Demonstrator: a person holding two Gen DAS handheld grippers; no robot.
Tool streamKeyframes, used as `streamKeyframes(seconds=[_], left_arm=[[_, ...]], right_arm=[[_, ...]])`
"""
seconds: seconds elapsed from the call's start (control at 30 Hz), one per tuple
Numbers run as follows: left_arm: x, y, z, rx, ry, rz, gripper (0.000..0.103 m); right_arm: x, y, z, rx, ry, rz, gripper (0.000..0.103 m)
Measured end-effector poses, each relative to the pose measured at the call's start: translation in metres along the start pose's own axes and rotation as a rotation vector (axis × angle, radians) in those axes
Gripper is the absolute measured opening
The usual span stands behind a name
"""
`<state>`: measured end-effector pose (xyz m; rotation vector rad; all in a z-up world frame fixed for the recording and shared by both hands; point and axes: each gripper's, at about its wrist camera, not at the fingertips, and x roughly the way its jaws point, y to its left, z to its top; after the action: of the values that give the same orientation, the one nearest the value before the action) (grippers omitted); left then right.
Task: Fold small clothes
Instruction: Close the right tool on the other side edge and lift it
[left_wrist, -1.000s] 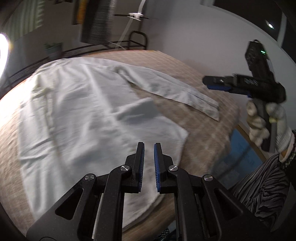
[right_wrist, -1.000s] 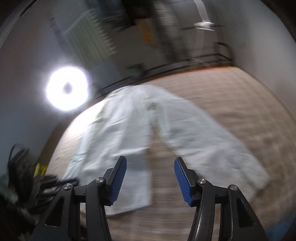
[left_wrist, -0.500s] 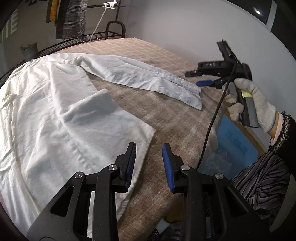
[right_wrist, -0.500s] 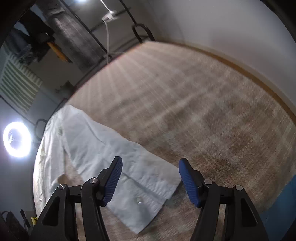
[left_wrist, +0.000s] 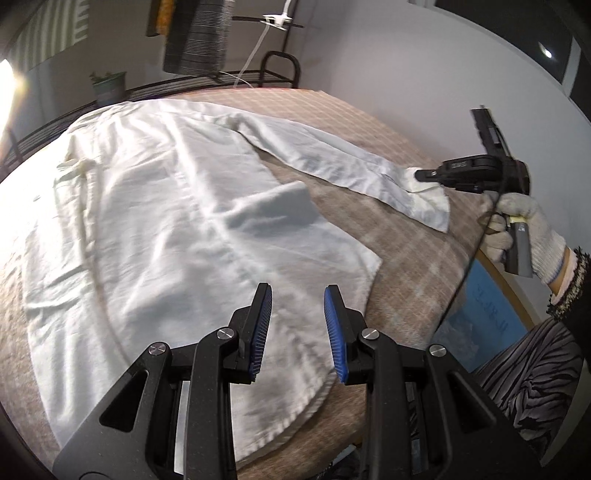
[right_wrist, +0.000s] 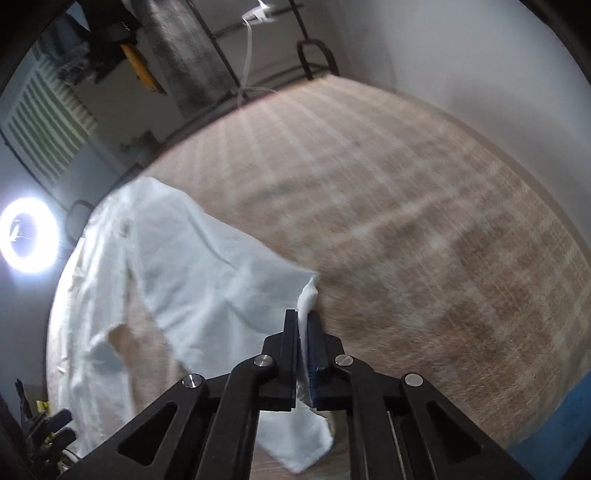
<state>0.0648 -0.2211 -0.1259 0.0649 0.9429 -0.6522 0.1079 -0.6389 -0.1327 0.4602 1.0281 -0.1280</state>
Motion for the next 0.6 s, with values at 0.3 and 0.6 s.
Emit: streamKeyframes(seconds=[0.3, 0.6], left_arm=[[-0.015, 0.034, -0.002, -0.099, -0.045, 0.051, 0.029], [-0.029, 0.058, -0.013, -0.173, -0.065, 0.089, 0.029]], right_arm=[[-0.045, 0.118, -0.016, -0.249, -0.13, 0.232, 0.002], [-0.019, 0.238, -0.119, -0.735, 0.118, 0.442, 0.003]])
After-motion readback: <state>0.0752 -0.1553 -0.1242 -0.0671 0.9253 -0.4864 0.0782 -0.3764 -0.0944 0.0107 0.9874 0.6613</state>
